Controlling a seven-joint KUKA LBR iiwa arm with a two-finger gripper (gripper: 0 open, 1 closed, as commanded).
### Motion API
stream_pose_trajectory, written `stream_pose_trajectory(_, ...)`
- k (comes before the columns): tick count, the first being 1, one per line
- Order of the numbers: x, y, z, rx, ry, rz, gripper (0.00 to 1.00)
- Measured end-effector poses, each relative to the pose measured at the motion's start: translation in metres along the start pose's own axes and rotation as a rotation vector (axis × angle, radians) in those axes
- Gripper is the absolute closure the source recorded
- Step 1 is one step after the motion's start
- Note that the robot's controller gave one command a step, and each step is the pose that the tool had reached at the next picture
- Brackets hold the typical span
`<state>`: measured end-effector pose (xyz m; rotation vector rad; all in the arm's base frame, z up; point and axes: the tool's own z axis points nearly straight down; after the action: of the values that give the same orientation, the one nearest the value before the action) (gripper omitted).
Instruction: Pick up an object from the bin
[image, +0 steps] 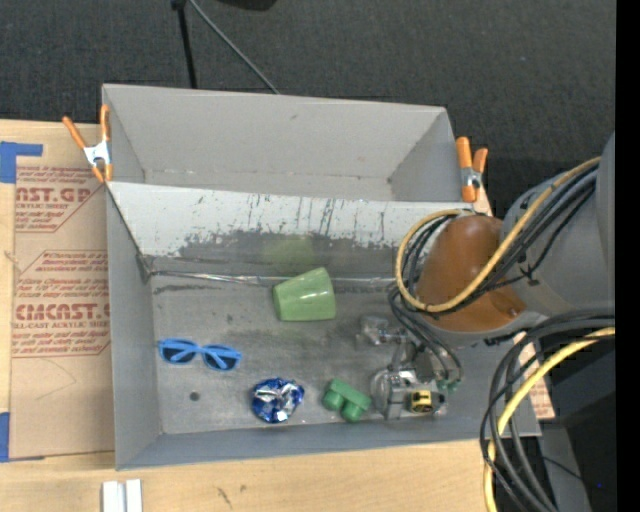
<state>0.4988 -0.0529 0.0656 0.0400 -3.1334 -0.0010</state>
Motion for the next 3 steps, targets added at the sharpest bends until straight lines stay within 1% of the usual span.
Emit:
stream_pose_trajectory(1,0.0098,-0.0830,-0.0118,0.004,-0.011,-0.275,0.00)
stream_pose_trajectory(2,0.0100,-0.0808,-0.0113,0.002,-0.009,-0.276,1.00)
stream_pose_trajectory(3,0.0095,-0.0809,-0.0115,0.002,-0.011,-0.276,0.00)
